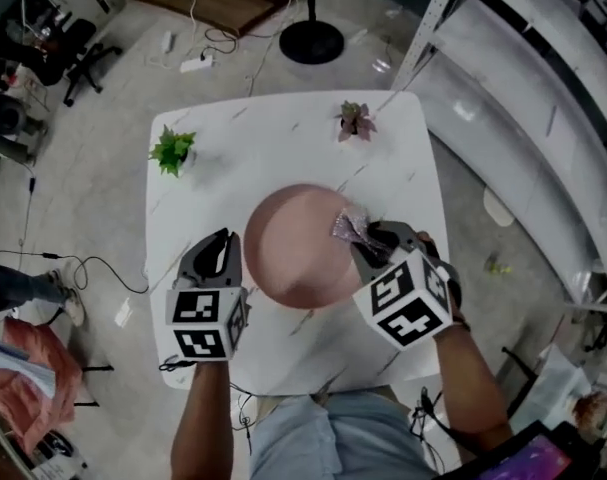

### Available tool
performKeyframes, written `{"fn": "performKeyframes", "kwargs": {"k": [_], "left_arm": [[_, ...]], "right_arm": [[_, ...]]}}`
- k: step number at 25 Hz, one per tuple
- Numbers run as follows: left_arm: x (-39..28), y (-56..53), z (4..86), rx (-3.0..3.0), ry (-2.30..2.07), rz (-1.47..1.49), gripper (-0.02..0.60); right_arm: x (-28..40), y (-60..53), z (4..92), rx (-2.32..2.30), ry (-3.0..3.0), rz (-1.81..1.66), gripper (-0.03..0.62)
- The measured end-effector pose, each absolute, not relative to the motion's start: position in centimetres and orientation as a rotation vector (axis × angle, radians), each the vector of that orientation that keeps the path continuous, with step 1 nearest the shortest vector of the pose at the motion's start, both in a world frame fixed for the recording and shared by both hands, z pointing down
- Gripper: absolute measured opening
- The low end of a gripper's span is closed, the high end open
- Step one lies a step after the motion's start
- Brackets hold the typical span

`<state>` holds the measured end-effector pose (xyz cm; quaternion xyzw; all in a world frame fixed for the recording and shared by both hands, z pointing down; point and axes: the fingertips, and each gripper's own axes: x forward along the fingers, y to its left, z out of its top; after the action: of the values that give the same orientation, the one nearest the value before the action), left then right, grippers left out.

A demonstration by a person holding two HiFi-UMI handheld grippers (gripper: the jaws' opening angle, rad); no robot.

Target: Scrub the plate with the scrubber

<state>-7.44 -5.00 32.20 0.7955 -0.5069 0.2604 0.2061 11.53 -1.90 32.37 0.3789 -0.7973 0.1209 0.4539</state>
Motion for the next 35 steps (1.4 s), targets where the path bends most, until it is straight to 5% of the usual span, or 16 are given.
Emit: {"fn": "performKeyframes", "kwargs": {"k": [14,35], "left_arm": [[-3.2,-0.5,7.3,2.533,-1.896,0.150,0.012],[-0.3,2.4,4.2,2.602,-1.943,0.083,0.008]], "right_arm": [[11.1,-0.9,8.5,1.578,-2.583,-0.101,0.117],[13.0,1.7,6.2,1.617,-2.651,-0.161,0.103]]}}
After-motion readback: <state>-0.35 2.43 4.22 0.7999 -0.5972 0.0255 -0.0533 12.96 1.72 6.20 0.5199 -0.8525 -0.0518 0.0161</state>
